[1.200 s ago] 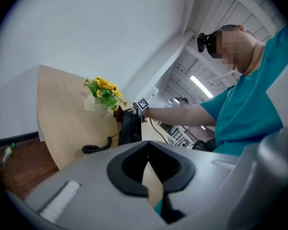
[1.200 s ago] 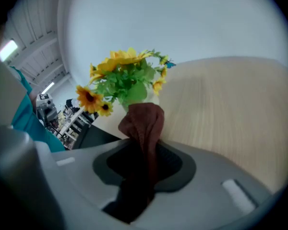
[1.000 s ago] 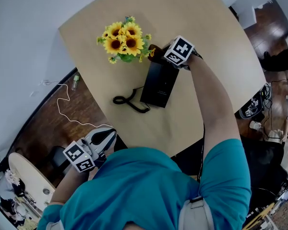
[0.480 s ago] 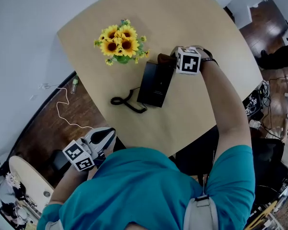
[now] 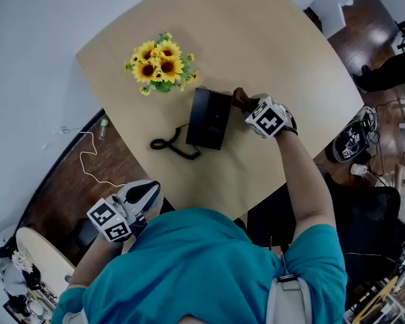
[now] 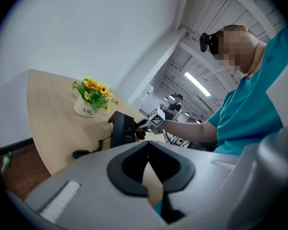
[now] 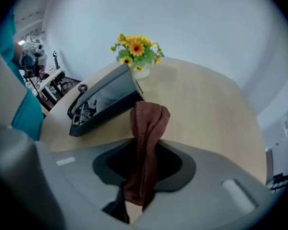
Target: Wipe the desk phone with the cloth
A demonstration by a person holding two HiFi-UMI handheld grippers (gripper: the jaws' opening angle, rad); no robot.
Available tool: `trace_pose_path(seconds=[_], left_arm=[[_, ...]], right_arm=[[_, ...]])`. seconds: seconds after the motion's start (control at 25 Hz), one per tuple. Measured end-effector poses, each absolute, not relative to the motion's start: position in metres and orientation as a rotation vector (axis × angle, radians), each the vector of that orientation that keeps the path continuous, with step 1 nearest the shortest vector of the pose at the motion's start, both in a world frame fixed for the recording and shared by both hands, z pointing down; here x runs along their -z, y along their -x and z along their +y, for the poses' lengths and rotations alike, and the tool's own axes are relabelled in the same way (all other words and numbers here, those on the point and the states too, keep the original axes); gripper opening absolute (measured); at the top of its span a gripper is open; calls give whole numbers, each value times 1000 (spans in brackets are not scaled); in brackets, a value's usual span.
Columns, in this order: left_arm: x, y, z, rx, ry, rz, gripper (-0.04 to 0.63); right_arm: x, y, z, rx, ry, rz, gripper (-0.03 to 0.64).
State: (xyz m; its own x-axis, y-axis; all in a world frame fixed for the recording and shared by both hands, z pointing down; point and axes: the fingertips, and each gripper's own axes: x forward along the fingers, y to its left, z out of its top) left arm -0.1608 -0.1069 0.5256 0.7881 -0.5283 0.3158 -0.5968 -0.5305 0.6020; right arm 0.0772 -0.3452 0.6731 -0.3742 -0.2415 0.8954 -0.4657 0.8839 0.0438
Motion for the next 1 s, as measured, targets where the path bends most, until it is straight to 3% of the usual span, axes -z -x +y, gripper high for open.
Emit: trace_pose_path(seconds=[0.32,0.76,1.0], left_arm=[[-519,144,-105,-181,-2282,-798,5],[-516,140,-103,-181,-2288,-790,5],[-514,142,-102,-181,-2288,-798,5]], right_arm=[[-689,-40,-336,-81,-383,-1957,110],[-702,-35,-236,236,-94,-1910,112],[-696,-46,-269,167,-209,-1918,112]])
